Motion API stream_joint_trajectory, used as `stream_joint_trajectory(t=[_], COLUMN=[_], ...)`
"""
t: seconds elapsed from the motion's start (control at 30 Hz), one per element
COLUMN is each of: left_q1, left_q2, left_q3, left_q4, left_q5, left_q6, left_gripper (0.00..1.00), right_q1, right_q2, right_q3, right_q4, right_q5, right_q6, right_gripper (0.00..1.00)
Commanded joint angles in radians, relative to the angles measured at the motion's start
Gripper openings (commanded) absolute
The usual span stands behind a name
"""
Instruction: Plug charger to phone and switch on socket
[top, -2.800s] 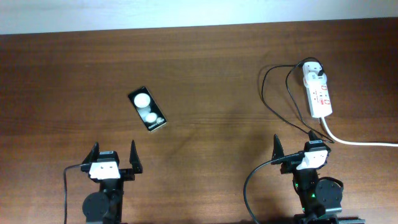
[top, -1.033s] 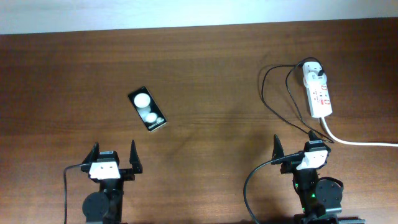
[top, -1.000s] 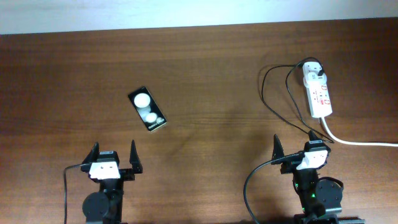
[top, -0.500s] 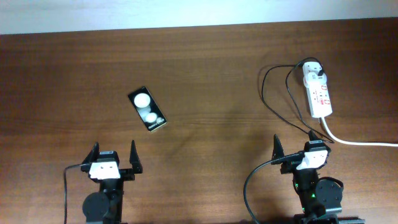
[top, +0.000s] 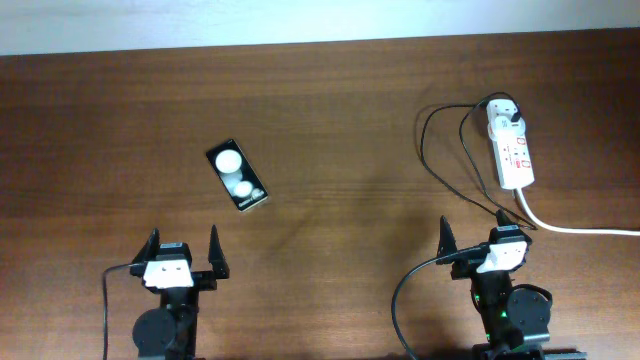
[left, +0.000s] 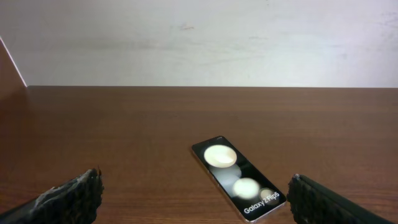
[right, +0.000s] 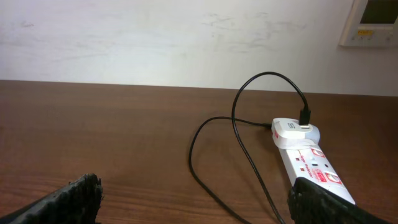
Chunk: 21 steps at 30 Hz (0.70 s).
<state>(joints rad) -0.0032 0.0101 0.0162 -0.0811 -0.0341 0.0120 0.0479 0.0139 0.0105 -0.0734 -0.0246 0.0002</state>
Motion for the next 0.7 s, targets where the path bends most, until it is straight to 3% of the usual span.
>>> stream_joint_trajectory(t=[0.0,0.17,0.37,0.67], left_q1=[0.006,0.006,0.006,0.006], left_q2=[-0.004,-0.004,-0.004,0.019], left_q3=[-0.008,-0.008,0.001,0.135], left_q4=[0.002,0.025,0.211,0.218], left_q5=[-0.006,-0.014,-0.006,-0.007], left_q6=[0.019,0.019,0.019,0.019], left_gripper=[0.99,0.99,0.99,0.99], right_q1=[0.005,0.005,0.005,0.005], right_q2=[-0.008,-0.008,-0.008,-0.008], right_q3=[-0.005,-0.005,-0.005,-0.005], right_q4=[-0.006,-0.006,-0.006,-0.006], right_q5=[0.002,0.002,0.002,0.002], right_q6=[0.005,0.005,0.005,0.005], right_gripper=[0.99,0.99,0.99,0.99])
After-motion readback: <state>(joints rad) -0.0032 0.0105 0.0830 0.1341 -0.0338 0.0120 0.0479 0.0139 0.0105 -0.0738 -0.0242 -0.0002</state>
